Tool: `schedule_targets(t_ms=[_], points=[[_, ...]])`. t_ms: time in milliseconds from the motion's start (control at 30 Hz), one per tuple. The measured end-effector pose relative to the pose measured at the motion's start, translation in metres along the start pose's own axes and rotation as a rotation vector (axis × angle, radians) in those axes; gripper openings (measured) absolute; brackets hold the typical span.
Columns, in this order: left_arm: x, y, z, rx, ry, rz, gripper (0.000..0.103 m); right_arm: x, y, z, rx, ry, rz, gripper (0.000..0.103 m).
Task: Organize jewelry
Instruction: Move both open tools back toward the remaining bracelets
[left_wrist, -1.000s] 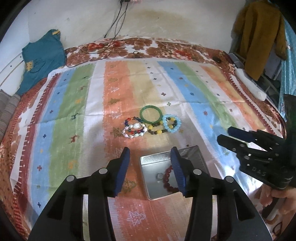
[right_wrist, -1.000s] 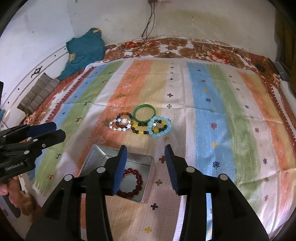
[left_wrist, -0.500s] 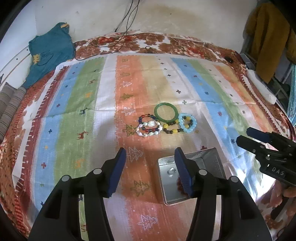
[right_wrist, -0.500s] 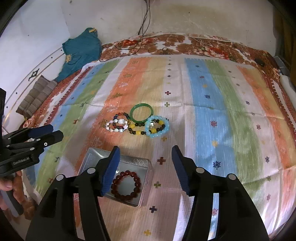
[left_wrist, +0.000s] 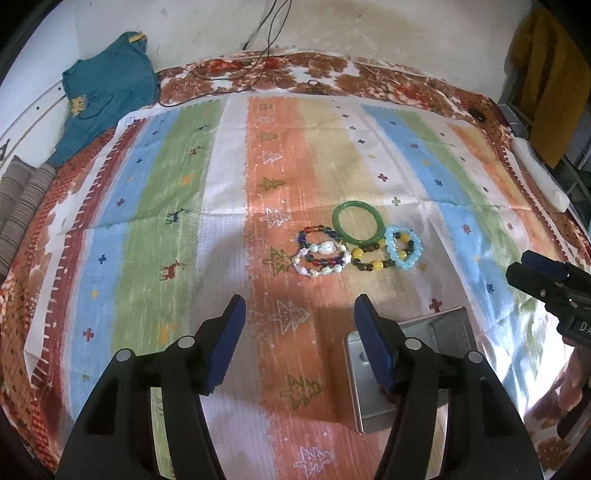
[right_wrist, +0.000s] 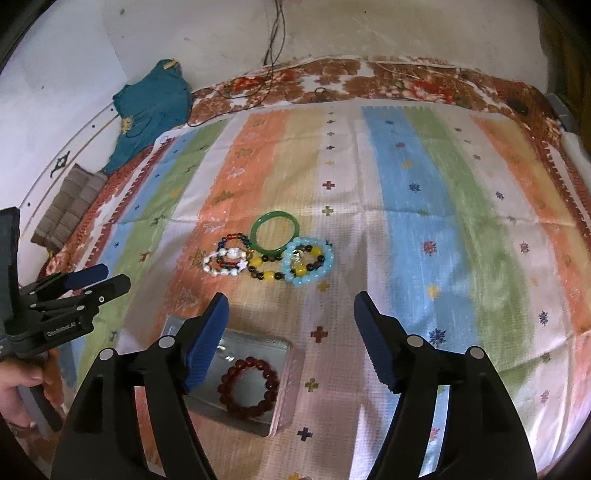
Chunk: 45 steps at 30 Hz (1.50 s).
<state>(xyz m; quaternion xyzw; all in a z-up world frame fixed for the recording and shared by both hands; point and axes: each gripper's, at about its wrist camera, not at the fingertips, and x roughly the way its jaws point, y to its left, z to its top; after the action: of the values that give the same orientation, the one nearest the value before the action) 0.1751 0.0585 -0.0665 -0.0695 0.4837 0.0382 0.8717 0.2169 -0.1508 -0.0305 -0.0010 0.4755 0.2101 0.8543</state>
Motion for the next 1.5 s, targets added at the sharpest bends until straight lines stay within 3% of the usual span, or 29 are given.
schedule_targets(t_ms=[1500], points=[[0.104, 0.006, 0.030, -0.010, 0.128, 0.018, 0.068, 0.104, -0.022, 0.026, -0.010, 0.160, -0.106, 0.072]])
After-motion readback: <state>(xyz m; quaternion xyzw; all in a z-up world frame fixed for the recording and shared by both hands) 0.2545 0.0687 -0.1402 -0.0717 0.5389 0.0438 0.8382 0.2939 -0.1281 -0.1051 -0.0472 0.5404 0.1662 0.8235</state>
